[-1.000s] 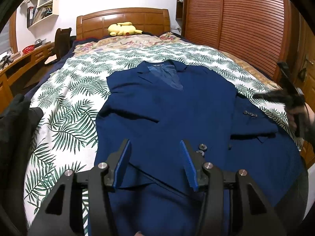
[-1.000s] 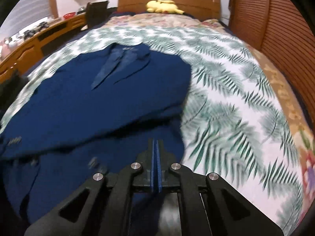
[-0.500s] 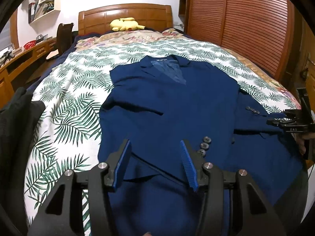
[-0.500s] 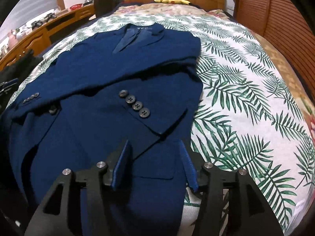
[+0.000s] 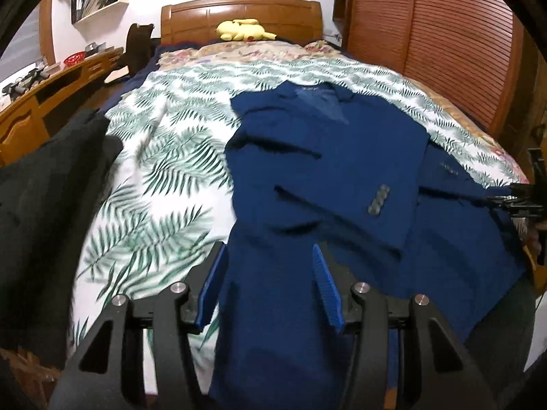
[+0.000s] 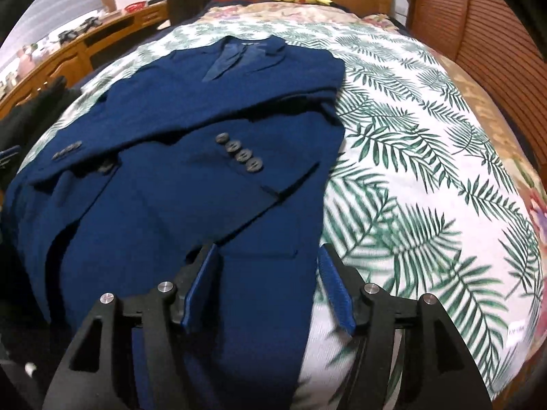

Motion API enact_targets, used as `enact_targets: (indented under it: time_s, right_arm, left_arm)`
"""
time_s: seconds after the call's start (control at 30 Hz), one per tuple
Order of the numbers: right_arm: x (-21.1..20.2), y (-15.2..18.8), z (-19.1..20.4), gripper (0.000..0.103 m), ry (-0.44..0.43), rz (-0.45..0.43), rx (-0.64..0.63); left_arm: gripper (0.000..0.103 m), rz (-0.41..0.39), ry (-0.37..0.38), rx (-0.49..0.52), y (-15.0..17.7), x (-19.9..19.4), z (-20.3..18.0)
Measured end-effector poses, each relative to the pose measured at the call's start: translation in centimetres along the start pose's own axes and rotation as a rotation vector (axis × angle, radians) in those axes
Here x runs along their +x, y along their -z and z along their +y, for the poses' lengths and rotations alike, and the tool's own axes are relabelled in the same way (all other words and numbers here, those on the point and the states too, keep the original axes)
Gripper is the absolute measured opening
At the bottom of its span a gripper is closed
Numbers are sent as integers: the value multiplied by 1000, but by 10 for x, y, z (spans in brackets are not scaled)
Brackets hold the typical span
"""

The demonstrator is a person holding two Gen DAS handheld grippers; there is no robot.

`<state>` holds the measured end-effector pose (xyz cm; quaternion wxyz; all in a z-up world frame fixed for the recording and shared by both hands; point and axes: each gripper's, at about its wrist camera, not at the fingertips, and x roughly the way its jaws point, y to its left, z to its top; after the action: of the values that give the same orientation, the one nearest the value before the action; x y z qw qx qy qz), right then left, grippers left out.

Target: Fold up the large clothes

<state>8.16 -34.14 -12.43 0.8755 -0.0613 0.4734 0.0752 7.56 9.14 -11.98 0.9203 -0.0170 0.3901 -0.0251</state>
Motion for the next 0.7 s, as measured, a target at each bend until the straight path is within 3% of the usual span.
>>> enact_targets:
  time_s: [0.3,0.7]
  right_arm:
    - [-21,21,9,62,15,-4,-3]
    - [-28,39,9,63,37,22,-14]
  left_arm:
    - [50,25,-19,-37,22,-6,14]
    - [50,50,17,-67,46,-6,16]
